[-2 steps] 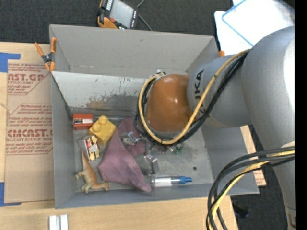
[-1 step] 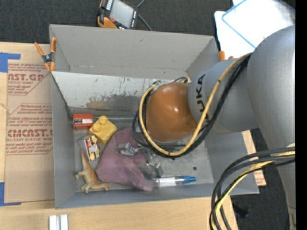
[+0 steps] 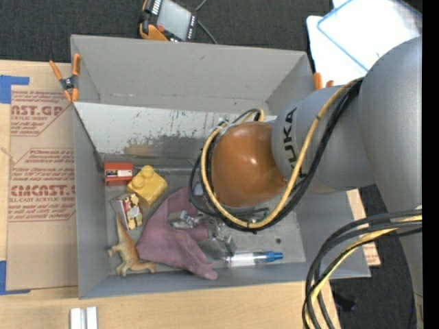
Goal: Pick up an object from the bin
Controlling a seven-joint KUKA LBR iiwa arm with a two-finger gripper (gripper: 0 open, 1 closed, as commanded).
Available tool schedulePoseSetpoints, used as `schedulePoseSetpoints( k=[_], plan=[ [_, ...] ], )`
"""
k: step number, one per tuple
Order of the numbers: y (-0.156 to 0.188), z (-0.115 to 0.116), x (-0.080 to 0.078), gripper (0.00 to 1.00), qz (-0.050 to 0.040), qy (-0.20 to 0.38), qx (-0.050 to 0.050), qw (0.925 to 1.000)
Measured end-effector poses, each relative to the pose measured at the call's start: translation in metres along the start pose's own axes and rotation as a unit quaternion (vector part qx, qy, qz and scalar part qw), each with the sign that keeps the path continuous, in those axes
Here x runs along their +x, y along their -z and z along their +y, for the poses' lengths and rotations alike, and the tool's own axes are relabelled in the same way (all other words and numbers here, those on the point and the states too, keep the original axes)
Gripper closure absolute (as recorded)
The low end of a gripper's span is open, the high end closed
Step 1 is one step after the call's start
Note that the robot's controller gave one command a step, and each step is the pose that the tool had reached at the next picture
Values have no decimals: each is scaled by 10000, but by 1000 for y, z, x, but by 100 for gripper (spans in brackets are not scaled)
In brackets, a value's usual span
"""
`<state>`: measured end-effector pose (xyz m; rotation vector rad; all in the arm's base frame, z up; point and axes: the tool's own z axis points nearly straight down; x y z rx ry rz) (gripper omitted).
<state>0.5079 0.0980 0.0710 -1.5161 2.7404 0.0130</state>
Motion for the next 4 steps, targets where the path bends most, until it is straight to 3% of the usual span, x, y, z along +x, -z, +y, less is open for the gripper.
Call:
schedulePoseSetpoints(
  k=[1,2,4],
  plan=[
    [0,6,4,0,-11,265,7,9996],
    [-1,1,-19,100,-37,1155,12,9933],
    [-1,4,-23,100,-46,1209,12,9927]
  ],
)
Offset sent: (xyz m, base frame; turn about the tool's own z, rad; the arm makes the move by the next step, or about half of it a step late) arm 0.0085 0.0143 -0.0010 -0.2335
